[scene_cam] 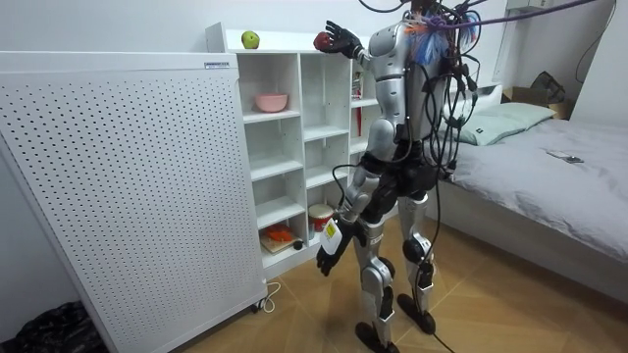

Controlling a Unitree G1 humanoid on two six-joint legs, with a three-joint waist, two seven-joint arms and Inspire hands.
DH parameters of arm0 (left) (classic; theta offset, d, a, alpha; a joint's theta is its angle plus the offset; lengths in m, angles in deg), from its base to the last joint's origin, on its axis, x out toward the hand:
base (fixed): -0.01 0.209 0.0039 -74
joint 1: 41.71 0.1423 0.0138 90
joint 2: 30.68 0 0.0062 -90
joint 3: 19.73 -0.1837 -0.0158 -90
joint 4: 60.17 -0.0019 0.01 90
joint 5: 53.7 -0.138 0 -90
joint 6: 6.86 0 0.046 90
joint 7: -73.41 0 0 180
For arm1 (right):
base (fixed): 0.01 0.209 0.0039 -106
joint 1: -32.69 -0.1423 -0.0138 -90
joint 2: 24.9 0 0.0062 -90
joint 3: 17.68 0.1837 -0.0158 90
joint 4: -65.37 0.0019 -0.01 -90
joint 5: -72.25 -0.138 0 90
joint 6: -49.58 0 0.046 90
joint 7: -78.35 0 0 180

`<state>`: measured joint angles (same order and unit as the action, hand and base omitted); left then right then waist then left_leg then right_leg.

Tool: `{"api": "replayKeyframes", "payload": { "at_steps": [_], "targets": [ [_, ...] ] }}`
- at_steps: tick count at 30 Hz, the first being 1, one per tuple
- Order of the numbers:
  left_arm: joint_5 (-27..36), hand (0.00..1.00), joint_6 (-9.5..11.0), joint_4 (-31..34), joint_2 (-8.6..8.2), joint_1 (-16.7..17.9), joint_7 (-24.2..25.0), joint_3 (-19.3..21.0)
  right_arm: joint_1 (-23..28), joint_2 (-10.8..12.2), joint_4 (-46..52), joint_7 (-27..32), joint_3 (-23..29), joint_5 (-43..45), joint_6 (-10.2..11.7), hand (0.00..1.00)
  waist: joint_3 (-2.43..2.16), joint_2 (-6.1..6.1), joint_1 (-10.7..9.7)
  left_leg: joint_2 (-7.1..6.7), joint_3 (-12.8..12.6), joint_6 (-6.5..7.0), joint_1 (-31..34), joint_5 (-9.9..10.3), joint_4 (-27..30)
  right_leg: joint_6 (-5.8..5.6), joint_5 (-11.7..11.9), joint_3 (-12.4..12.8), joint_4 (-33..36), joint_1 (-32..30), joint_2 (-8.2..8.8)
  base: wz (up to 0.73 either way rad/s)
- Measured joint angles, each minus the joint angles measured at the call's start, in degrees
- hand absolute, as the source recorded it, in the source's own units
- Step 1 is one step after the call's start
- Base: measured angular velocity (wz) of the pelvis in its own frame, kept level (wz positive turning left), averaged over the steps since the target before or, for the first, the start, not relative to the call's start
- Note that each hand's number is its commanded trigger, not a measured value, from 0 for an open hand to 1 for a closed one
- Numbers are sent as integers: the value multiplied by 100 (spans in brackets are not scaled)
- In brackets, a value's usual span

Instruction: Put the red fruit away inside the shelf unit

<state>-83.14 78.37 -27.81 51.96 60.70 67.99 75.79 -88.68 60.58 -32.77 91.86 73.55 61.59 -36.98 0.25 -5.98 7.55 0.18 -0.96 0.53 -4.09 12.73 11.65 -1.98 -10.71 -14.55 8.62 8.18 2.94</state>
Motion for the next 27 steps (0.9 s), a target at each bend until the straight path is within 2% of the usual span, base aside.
{"api": "replayKeyframes", "payload": {
  "at_steps": [5, 6, 7, 8, 12, 22, 27],
  "targets": [
    [1, 0, -60, 30, 10, -7, 135, 40, -250, -15, -207, -73, 1, -27, -73, 0, -8, -15, 5, -1, 17, -2, 28, -1, 22, 0, 0, -11, -1, -1, -2, 1],
    [2, 0, -78, 30, 11, -10, 143, 51, -288, -22, -283, -86, 1, -26, -76, 41, -12, -21, 8, -1, 17, -2, 28, -1, 22, 0, 0, -9, -1, -1, -2, 0],
    [2, 0, -114, 30, 17, -15, 158, 58, -360, -48, -445, -130, 0, -26, -99, 96, -17, -29, 11, -1, 17, -3, 27, -2, 24, 0, 0, -10, -2, -1, -2, 0],
    [2, 0, -118, 30, 25, -15, 180, 71, -386, -84, -534, -155, 1, -20, -104, 100, -18, -37, 18, -2, 17, -3, 28, -2, 27, 0, 0, -10, -1, -1, -2, 0],
    [3, 0, -122, 28, 41, -39, 216, 109, -413, -215, -643, -245, -2, -44, -97, 100, -5, -66, 48, -2, 22, -3, 36, -1, 48, 0, 0, -20, -1, 0, -1, 0],
    [3, 0, -227, 27, 42, -75, 219, 106, -708, -233, -1077, -229, 0, -71, -101, 100, -4, -96, 43, -1, 30, -4, 70, -1, 90, 0, 0, -52, 3, 8, -1, 0],
    [2, 0, -227, 27, 64, -79, 277, 102, -710, -406, -1098, -297, 0, -41, -91, 100, -3, -100, 39, -8, 79, -4, 65, 0, 90, 0, 0, -83, 6, 36, 1, 5]
  ]
}}
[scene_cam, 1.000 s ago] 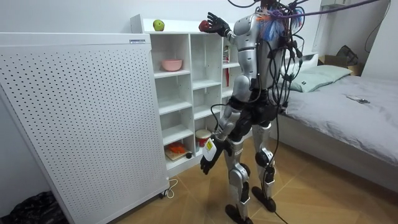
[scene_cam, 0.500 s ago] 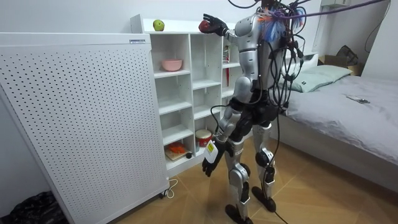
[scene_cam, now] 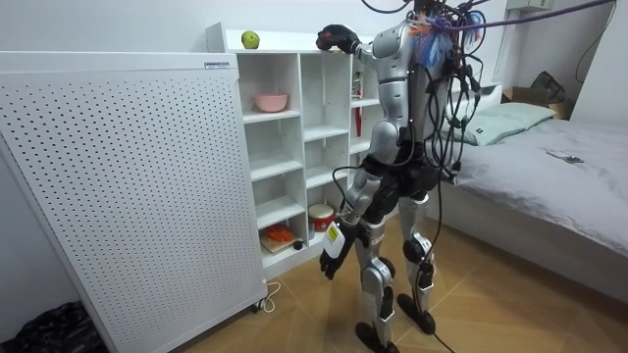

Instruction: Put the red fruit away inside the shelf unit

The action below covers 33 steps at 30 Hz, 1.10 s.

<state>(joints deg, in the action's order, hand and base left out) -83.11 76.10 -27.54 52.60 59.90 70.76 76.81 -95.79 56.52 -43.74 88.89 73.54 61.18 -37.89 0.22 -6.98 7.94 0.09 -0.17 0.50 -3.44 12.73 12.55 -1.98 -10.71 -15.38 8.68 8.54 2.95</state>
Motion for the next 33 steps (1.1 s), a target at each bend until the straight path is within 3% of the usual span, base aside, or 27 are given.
{"api": "replayKeyframes", "payload": {
  "at_steps": [12, 15, 20, 23, 28, 33],
  "targets": [
    [18, 0, 2, -3, 57, -43, 34, -92, 24, -43, 305, -205, -59, -215, -24, 100, 5, 10, -58, 5, 26, -4, 83, 0, 22, 0, 0, -41, 1, -51, -4, 2],
    [16, 0, 7, -11, 54, -46, 34, -122, 318, -40, 841, -208, -92, -252, -28, 100, -3, 47, -74, 2, 35, -4, 64, -1, 25, 0, 0, -6, -2, -58, -4, 0],
    [6, 0, 9, -15, 35, -57, -17, -120, 1253, 66, 2208, -632, -390, -260, -122, 100, -9, 202, -17, 5, -72, -4, -26, -1, -17, 0, 0, 270, -4, -32, -6, -7],
    [8, 0, 9, -40, 25, -38, -111, -130, 1422, 229, 2524, -856, -466, -450, -200, 100, -17, 280, -33, 7, -143, -2, -32, -2, -30, 0, 0, 386, -5, -44, -9, -14],
    [15, 0, -11, -200, 4, 41, -390, -243, 1713, 288, 2812, -1173, -496, -1213, -248, 100, -7, 311, -55, 16, -183, -2, -109, -2, -33, 0, 0, 421, 2, 31, -12, -5],
    [71, 0, -51, -376, -94, 116, -617, -353, 2396, 692, 2831, -1520, -665, -1479, -309, 100, -26, 328, -89, 24, -209, -2, -57, 2, -79, 20, 13, 423, 11, -35, -18, -1]
  ]
}}
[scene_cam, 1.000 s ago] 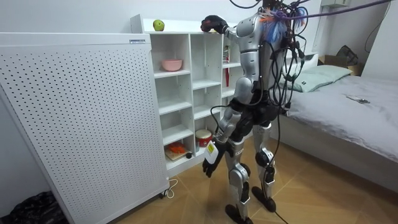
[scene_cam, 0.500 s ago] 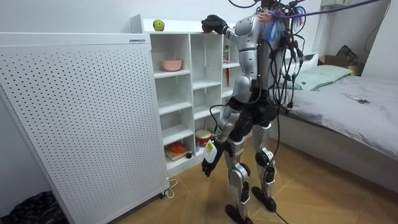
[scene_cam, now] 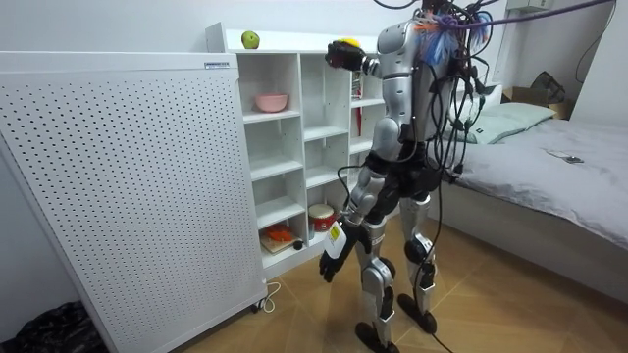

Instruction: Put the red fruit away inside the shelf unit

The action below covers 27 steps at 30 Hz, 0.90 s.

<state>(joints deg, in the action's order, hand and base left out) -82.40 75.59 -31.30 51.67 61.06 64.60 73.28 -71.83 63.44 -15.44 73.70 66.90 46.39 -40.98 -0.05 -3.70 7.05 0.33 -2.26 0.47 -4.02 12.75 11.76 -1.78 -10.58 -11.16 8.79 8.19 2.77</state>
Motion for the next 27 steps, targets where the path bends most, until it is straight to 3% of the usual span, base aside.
{"api": "replayKeyframes", "payload": {
  "at_steps": [4, 9, 14, 17, 21, 23, 27],
  "targets": [
    [0, 0, -5, -65, -34, -68, -39, -60, 666, 326, -325, -210, -297, -871, -77, 100, -18, 55, -9, -5, -22, 10, 122, -11, 39, 5, 4, -3, 12, -115, 12, -1],
    [233, 0, -3, -71, -42, -390, -120, -460, 674, 517, -1490, -186, -503, -1767, -81, 100, -11, 116, -57, -8, 37, 28, 584, -23, 276, 37, 24, -54, 127, -491, 23, 7],
    [622, 0, 40, -208, -106, -797, -315, -680, 265, 640, -2897, 24, -409, -3065, -75, 100, 44, 232, -97, -22, 104, 56, 1160, -92, 474, 45, 29, -146, 381, -1059, 79, 7],
    [912, 0, 34, -332, -109, -1001, -340, -783, -259, 711, -3710, 88, -263, -3409, -75, 100, 87, 297, -155, -46, 131, 81, 1518, -170, 599, 45, 28, -171, 629, -1497, 132, 7],
    [1308, 0, 23, -412, -112, -1205, -351, -845, -770, 716, -4405, 223, 25, -3720, -70, 100, 120, 297, -137, -102, 134, 125, 2073, -257, 765, 67, 10, -180, 964, -2128, 232, 1],
    [1352, 0, 18, -425, -115, -1307, -356, -1002, -1074, 714, -4882, 272, 138, -4354, -65, 100, 214, 299, -77, -110, 86, 145, 2383, -272, 923, 76, -6, -163, 1236, -2497, 288, -6],
    [1357, 0, 26, -421, -128, -1517, -415, -1198, -1345, 737, -5608, 284, 295, -4895, -73, 100, 252, 298, -55, -140, 91, 189, 2900, -337, 1003, 92, -11, -158, 1538, -3089, 373, 8]
  ]
}}
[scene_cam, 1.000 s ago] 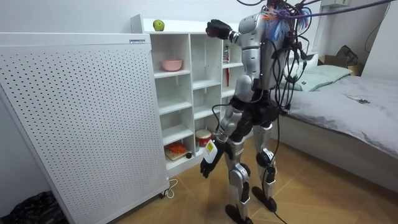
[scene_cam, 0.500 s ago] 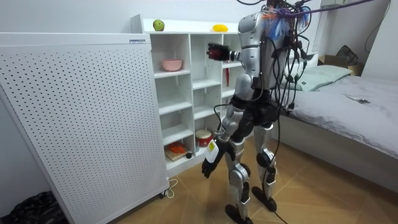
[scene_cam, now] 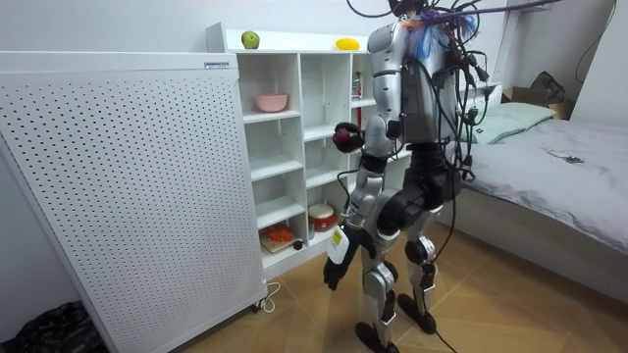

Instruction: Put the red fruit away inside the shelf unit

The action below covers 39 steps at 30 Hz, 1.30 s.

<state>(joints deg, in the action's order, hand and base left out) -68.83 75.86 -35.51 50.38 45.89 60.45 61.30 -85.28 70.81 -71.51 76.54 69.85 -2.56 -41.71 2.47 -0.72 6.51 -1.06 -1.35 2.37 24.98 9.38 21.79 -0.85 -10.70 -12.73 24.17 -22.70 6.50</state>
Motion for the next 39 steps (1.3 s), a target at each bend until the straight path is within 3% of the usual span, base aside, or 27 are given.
{"api": "replayKeyframes", "payload": {
  "at_steps": [2, 7, 12, 17, 30, 35, 37, 38, 39],
  "targets": [
    [-4, 0, 15, 5, 1, -72, -45, -128, -2, -2, -117, 39, -2, -197, -9, 100, -1, 4, 27, -61, -10, 15, 326, -71, 34, 2, -1, 149, 182, -410, 28, 0],
    [101, 0, 10, 52, 7, -203, -53, -332, -70, -112, -341, 24, -3, -927, -5, 100, 13, 21, 163, -68, -38, 21, 940, -104, 287, 33, -14, 237, 458, -1057, 55, -5],
    [225, 0, 7, 185, 8, -206, -50, -761, -615, -143, -1108, -199, 102, -1609, -149, 100, 62, 52, 204, -93, -134, 28, 1424, -106, 591, 51, -159, 324, 866, -1640, 148, 3],
    [289, 0, -99, 308, 28, -203, 18, -814, -716, -402, -1304, -395, 217, -1719, -249, 100, 75, 68, 330, -146, -163, 28, 1753, -101, 797, 92, -305, 327, 1257, -2022, 266, 6],
    [443, 0, -115, 534, 40, -173, 113, -821, -1426, -757, -1312, -387, 444, -1704, -246, 100, 80, 60, 351, -152, -343, 38, 2180, -94, 1065, 142, -443, 325, 1726, -2530, 426, 6],
    [690, 0, -109, 608, 67, -152, 112, -834, -1606, -824, -1290, -289, 444, -1722, -213, 100, 71, 74, 414, -155, -409, 73, 2284, 35, 1403, 139, -592, 345, 2036, -2614, 505, 0],
    [790, 0, -107, 651, 146, -145, 116, -1009, -1642, -831, -1290, -229, 444, -1740, -171, 100, 63, 86, 428, -151, -414, 82, 2304, 66, 1448, 145, -621, 325, 2085, -2623, 528, 0],
    [828, 0, -105, 693, 182, -138, 120, -1054, -1711, -852, -1289, -179, 444, -1742, -163, 93, 54, 102, 430, -148, -420, 90, 2341, 72, 1476, 144, -621, 326, 2100, -2657, 530, 0],
    [832, 0, -101, 697, 190, -138, 120, -1047, -1742, -861, -1276, -160, 444, -1743, -143, 0, 53, 102, 440, -148, -438, 94, 2353, 75, 1500, 143, -620, 341, 2111, -2680, 532, 0]
  ]
}}
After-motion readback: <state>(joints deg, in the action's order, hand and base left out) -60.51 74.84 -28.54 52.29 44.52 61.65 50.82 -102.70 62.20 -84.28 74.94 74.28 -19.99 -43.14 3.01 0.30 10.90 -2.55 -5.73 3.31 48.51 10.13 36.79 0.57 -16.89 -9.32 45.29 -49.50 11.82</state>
